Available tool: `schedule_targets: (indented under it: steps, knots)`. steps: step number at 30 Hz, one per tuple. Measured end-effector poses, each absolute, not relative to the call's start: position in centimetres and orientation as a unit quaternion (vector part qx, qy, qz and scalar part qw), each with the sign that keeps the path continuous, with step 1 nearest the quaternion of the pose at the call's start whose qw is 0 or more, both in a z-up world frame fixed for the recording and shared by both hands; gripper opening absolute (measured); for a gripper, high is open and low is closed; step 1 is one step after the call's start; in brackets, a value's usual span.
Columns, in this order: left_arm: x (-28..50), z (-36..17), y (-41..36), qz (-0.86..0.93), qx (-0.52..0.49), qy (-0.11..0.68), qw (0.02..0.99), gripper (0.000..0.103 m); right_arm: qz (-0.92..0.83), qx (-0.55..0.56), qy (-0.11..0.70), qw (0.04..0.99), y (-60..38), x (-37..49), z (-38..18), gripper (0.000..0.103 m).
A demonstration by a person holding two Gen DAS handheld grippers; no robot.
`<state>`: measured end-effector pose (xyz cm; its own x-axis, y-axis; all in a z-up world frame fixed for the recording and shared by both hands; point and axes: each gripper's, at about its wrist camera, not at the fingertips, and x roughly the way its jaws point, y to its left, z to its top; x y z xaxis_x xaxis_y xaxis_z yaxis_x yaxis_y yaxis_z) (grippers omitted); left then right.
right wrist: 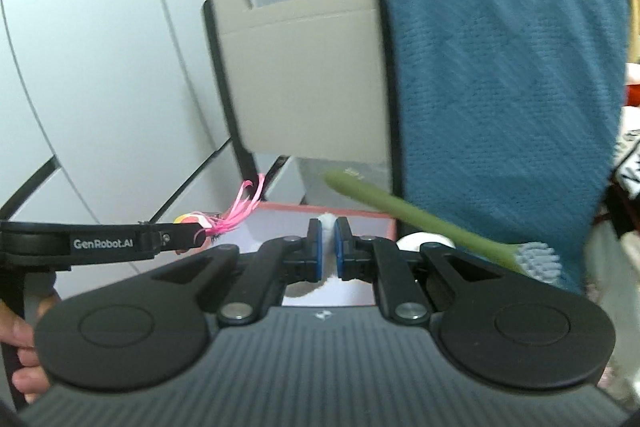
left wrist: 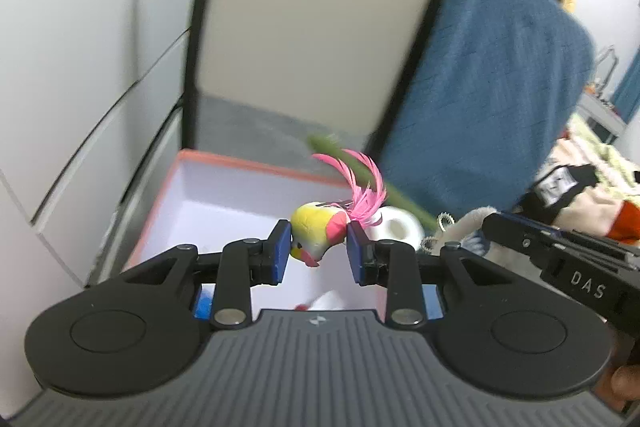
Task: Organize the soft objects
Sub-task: 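Carry the bird toy with the left gripper while the right gripper carries the ring to the pink box, then open the left gripper over the pink box while the right gripper releases the ring inside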
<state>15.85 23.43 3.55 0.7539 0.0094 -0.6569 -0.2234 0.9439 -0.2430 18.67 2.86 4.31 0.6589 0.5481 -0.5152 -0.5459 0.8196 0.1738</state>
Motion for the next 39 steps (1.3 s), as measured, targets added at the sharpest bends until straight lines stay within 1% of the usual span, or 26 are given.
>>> schedule_targets:
  steps: [10, 16, 20, 24, 26, 27, 28, 29, 31, 39]
  knots:
    - [16.1, -2.8, 29.8, 0.102, -0.164, 0.425, 0.884, 0.035, 0.297, -0.023, 0.358, 0.885, 8.5, 20.2, -2.5, 0.011]
    - [15.9, -7.2, 30.3, 0.103, -0.163, 0.472, 0.86, 0.035, 0.29, -0.052, 0.398, 0.869, 10.1, 20.0, -6.6, 0.011]
    - [15.9, -8.7, 30.6, 0.105, -0.166, 0.486, 0.852, 0.035, 0.288, -0.062, 0.416, 0.86, 10.3, 20.0, -8.3, 0.012]
    - [15.6, -9.1, 30.6, 0.106, -0.167, 0.492, 0.848, 0.035, 0.281, -0.066, 0.418, 0.861, 10.3, 20.2, -8.6, 0.013]
    - [15.5, -9.1, 30.4, 0.102, -0.166, 0.494, 0.847, 0.039, 0.278, -0.068, 0.42, 0.861, 10.3, 20.3, -8.6, 0.015]
    - [15.6, -9.1, 30.3, 0.105, -0.165, 0.492, 0.848, 0.049, 0.278, -0.071, 0.422, 0.86, 10.3, 20.3, -8.6, 0.016]
    - [15.5, -9.1, 30.2, 0.106, -0.165, 0.492, 0.848, 0.054, 0.279, -0.073, 0.422, 0.859, 10.1, 20.2, -8.5, 0.027]
    - [15.5, -9.0, 30.1, 0.108, -0.167, 0.493, 0.847, 0.057, 0.28, -0.073, 0.421, 0.859, 9.9, 20.1, -8.3, 0.044]
    - [15.3, -8.7, 29.9, 0.113, -0.167, 0.489, 0.849, 0.057, 0.283, -0.066, 0.414, 0.863, 9.5, 20.1, -7.9, 0.057]
    - [13.5, -5.1, 28.8, 0.125, -0.158, 0.46, 0.865, 0.057, 0.293, -0.024, 0.383, 0.876, 6.6, 19.6, -4.1, 0.058]
